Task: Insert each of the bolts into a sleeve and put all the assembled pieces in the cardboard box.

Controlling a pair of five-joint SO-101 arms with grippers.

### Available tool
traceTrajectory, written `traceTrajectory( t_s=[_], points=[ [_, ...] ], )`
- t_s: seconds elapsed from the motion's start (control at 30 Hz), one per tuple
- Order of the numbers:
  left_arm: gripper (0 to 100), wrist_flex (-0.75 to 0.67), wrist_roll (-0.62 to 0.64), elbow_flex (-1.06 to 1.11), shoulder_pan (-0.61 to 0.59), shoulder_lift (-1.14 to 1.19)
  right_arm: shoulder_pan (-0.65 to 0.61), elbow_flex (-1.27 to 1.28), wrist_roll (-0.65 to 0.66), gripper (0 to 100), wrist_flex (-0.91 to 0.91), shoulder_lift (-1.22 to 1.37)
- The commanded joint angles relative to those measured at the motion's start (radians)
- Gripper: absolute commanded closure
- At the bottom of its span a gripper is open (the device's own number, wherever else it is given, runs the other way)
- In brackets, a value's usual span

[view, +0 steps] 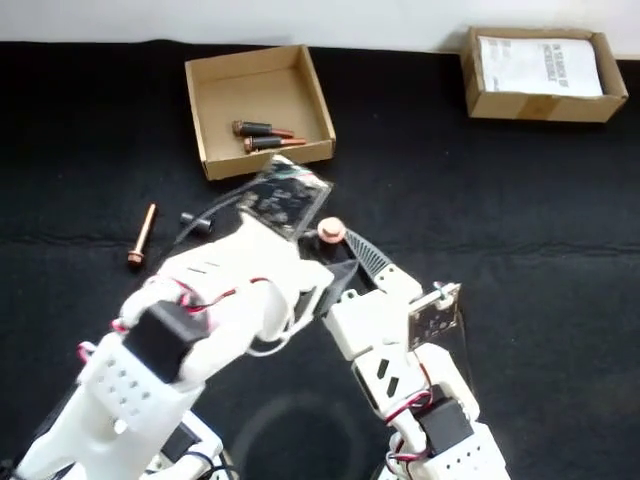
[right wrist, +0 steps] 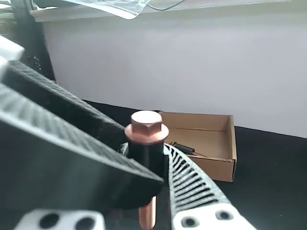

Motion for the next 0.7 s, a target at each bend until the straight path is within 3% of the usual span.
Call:
traceTrajectory(
  t_s=[0.0, 0.33, 0.53, 0.67],
  points=[
    [76, 0.114, -0.006, 0.002, 0.007, -0.067, 0.004, 0.136, -0.003, 99.1, -0.004, -0.007],
    [76, 0.365, -0.008, 0.056, -0.036, -0.386, 0.004, 0.136, -0.003, 99.1, -0.002, -0.007],
    [76, 0.37, -0.018, 0.2, -0.263, -0.607, 0.004, 0.084, 0.04, 99.1, 0.054, -0.007],
    [76, 0.336, -0.106, 0.302, -0.43, -0.768, 0.004, -0.016, 0.084, 99.1, 0.147, -0.007]
  ],
)
